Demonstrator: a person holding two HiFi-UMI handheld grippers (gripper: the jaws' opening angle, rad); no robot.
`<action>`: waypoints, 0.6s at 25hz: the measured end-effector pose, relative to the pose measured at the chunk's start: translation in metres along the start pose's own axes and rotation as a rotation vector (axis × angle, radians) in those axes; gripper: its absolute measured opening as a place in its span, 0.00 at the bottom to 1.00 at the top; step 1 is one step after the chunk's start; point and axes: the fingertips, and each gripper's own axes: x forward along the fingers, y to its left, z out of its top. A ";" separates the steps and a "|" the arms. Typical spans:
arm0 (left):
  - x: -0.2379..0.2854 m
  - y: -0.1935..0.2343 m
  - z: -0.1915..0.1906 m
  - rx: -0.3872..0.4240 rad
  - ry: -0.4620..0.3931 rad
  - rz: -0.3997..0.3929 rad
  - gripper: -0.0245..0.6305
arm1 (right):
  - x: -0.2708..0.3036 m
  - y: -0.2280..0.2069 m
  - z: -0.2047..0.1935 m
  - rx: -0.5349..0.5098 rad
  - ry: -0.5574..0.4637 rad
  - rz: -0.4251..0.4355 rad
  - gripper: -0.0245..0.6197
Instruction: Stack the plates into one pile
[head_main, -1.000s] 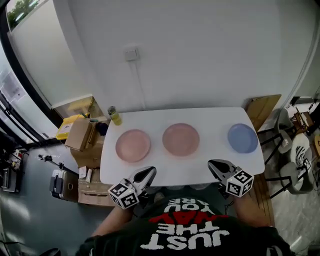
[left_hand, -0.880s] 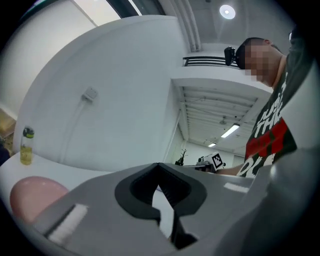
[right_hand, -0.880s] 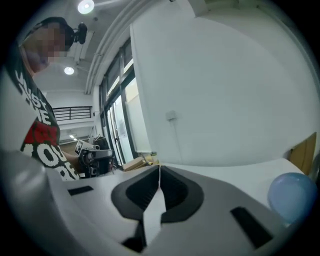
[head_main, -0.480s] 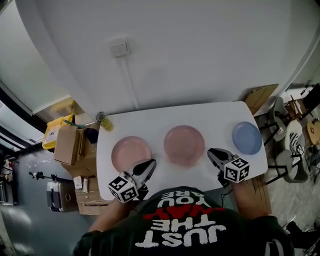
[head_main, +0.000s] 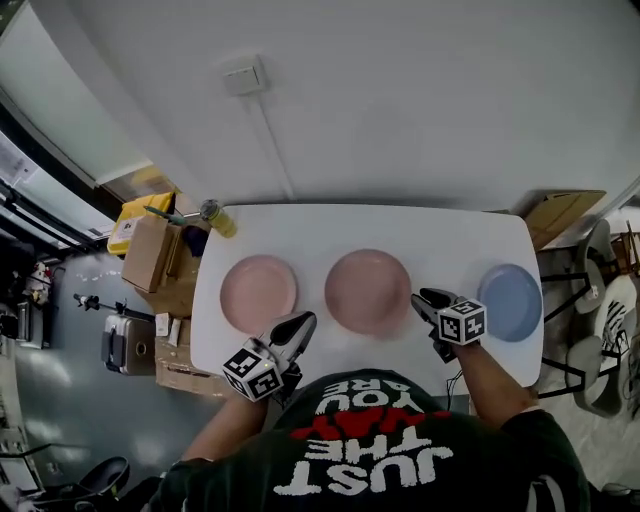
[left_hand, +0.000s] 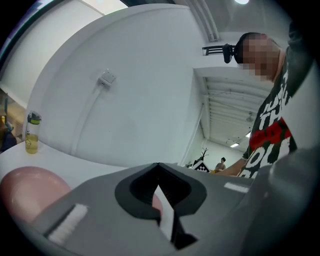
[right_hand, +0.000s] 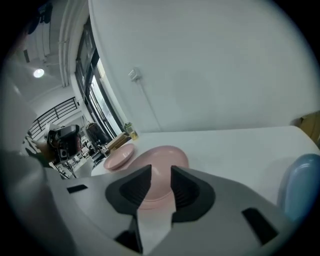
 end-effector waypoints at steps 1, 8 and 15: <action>0.005 -0.002 -0.002 0.001 0.001 0.014 0.05 | 0.002 -0.003 -0.002 0.000 0.007 0.013 0.18; 0.039 0.073 -0.087 -0.069 0.290 0.199 0.05 | -0.008 -0.004 0.003 -0.031 -0.025 -0.018 0.18; 0.068 0.140 -0.193 -0.413 0.588 0.312 0.26 | -0.017 0.005 0.009 -0.024 -0.069 -0.073 0.18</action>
